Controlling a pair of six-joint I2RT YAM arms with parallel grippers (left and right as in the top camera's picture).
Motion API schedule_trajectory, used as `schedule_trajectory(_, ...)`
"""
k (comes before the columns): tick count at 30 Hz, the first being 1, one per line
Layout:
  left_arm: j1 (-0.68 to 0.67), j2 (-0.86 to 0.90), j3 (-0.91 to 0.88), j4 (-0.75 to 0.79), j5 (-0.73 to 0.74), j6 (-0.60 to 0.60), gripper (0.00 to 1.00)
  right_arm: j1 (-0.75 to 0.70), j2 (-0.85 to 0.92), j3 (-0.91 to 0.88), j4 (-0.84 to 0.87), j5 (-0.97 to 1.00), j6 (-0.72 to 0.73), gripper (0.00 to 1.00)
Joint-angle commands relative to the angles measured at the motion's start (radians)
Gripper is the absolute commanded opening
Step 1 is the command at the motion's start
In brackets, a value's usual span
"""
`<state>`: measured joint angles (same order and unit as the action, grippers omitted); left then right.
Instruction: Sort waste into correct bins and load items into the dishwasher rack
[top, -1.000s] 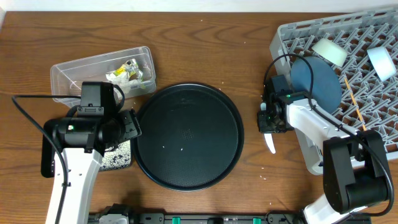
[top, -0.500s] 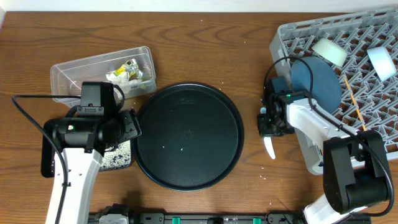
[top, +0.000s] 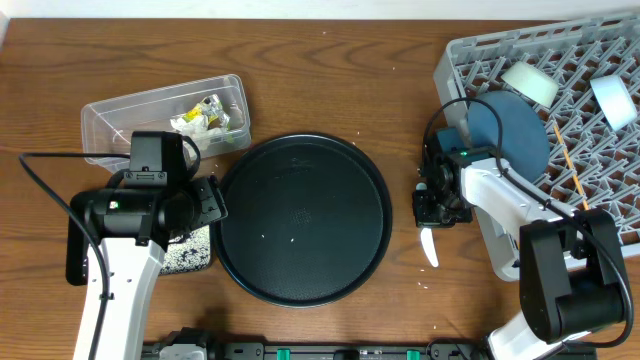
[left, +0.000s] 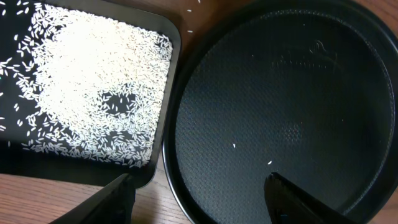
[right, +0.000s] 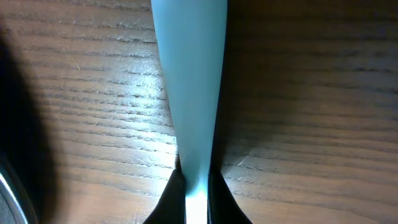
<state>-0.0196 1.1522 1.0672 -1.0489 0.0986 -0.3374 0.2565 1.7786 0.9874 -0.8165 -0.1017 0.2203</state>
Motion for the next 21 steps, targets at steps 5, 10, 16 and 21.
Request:
schedule_trajectory(5,0.005,0.004,0.017,-0.005,-0.002,-0.001,0.68,0.020,-0.075,-0.024,-0.008,-0.023,0.011,0.01)
schedule_trajectory(10,0.005,0.004,0.017,-0.005,-0.002,-0.001,0.68,0.020,-0.138,-0.024,-0.022,-0.023,0.011,0.01)
schedule_trajectory(16,0.005,0.004,0.017,-0.005,-0.002,-0.001,0.68,0.020,-0.207,-0.024,-0.051,-0.022,0.006,0.01)
schedule_trajectory(21,0.005,0.004,0.017,-0.005,-0.002,-0.001,0.68,0.020,-0.257,-0.024,-0.082,-0.013,-0.006,0.01)
